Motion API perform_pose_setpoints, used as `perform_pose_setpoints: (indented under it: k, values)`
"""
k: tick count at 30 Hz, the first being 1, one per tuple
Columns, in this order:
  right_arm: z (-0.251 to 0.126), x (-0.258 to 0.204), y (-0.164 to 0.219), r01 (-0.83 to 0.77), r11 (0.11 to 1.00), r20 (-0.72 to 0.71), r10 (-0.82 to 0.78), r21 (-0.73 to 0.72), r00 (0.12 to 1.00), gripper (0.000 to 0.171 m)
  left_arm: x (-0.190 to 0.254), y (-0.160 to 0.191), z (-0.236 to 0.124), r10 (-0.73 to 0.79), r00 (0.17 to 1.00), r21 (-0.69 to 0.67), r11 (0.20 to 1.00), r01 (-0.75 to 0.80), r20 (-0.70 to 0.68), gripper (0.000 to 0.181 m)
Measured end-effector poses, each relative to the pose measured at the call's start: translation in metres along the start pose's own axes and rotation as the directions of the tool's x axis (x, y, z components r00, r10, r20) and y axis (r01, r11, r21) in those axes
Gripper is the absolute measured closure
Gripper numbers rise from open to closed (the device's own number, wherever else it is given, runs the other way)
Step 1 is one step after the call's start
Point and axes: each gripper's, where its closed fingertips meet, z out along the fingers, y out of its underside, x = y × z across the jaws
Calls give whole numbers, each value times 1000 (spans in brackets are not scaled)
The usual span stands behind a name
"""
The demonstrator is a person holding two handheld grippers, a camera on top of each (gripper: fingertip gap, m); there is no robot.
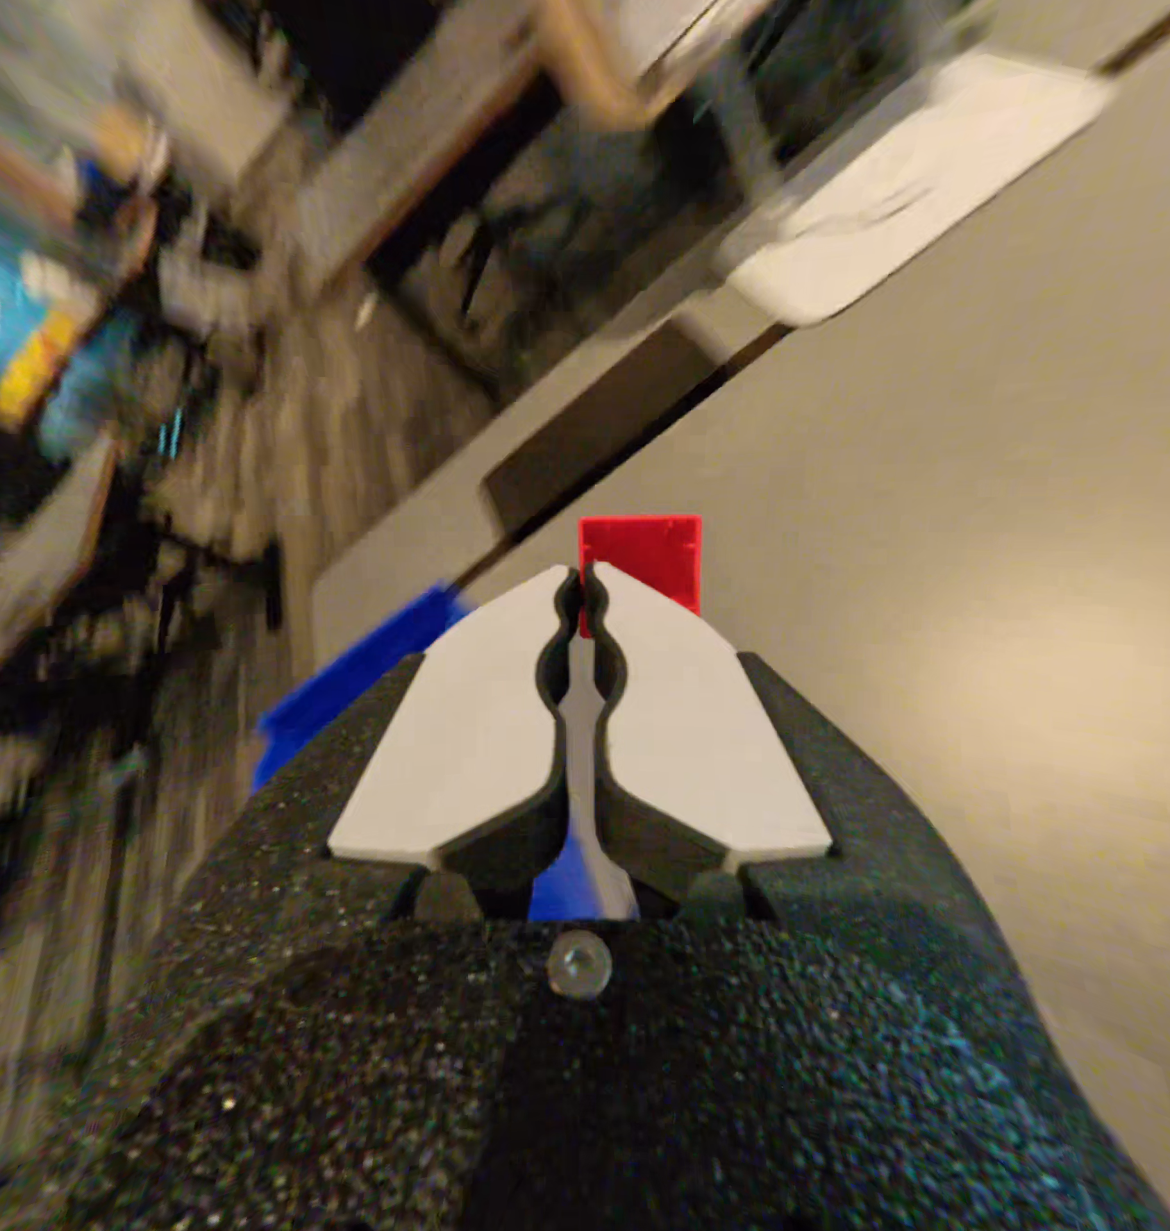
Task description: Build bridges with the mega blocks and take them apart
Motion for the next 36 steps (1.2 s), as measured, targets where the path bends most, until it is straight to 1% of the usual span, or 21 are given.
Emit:
perform_pose_setpoints:
  k: [1, 3, 6, 7, 9, 11, 16, 17, 19, 21, 23, 25, 27, 28, 29, 30, 31, 32, 34, 36]
  values:
    - [0, 1, 1, 6, 1000, -5, -6, -5, 1000, 123, 36, -19, 2, 75, 997, 64, 995, -72, -34, 181]
    - [-1, 3, 4, 23, 1000, -21, -23, -14, 1000, 123, 111, -37, 16, 216, 973, 140, 969, -204, -77, 181]
    - [-2, 9, 11, 35, 999, -48, -36, -33, 998, 123, 214, -31, 46, 361, 920, 160, 928, -338, -155, 181]
    - [-2, 12, 14, 34, 999, -56, -36, -41, 998, 123, 241, -26, 54, 392, 903, 159, 917, -367, -177, 181]
    - [-2, 17, 20, 25, 998, -65, -28, -56, 998, 123, 282, -17, 63, 402, 880, 157, 914, -373, -251, 181]
    - [-1, 20, 24, 11, 998, -65, -15, -63, 998, 123, 307, -13, 67, 377, 875, 167, 925, -340, -305, 180]
    - [3, 19, 31, 0, 996, -53, -5, -89, 999, 123, 333, -6, 61, 324, 850, 148, 946, -288, -415, 170]
    - [3, 18, 31, 4, 996, -53, -10, -94, 999, 123, 337, -3, 61, 308, 844, 136, 951, -276, -439, 164]
    - [4, 17, 33, 10, 995, -53, -15, -100, 998, 123, 341, 1, 59, 251, 836, 109, 968, -227, -487, 142]
    - [4, 17, 34, 6, 995, -53, -11, -103, 999, 123, 342, 2, 50, 179, 806, 95, 984, -152, -564, 137]
    - [4, 18, 35, 3, 994, -55, -8, -106, 998, 123, 332, -3, 33, 89, 765, 88, 995, -42, -638, 136]
    - [3, 18, 35, -2, 994, -55, -4, -106, 998, 123, 296, -13, 14, -23, 739, 80, 991, 104, -673, 136]
    - [3, 18, 36, -8, 994, -51, 2, -105, 999, 123, 229, -17, 0, -161, 755, 69, 962, 264, -636, 138]
    - [4, 17, 36, -8, 994, -48, 3, -107, 999, 123, 186, -13, -4, -242, 774, 56, 940, 336, -585, 139]
    - [4, 16, 36, -6, 994, -44, 1, -110, 999, 123, 139, -2, -6, -316, 806, 43, 921, 387, -500, 140]
    - [5, 15, 36, -2, 994, -41, -3, -113, 999, 123, 90, 17, -6, -379, 841, 14, 909, 416, -386, 140]
    - [6, 14, 36, 4, 993, -38, -8, -115, 999, 123, 44, 41, -7, -439, 858, -35, 894, 447, -268, 140]
    - [7, 12, 37, 9, 993, -34, -13, -118, 999, 123, 4, 65, -9, -487, 858, -79, 874, 480, -166, 140]
    - [9, 10, 36, 16, 992, -28, -20, -122, 999, 123, -58, 113, -10, -580, 814, -165, 807, 568, -37, 141]
    - [11, 6, 37, 22, 992, -20, -25, -126, 999, 123, -101, 158, -3, -630, 773, -240, 741, 627, 72, 144]
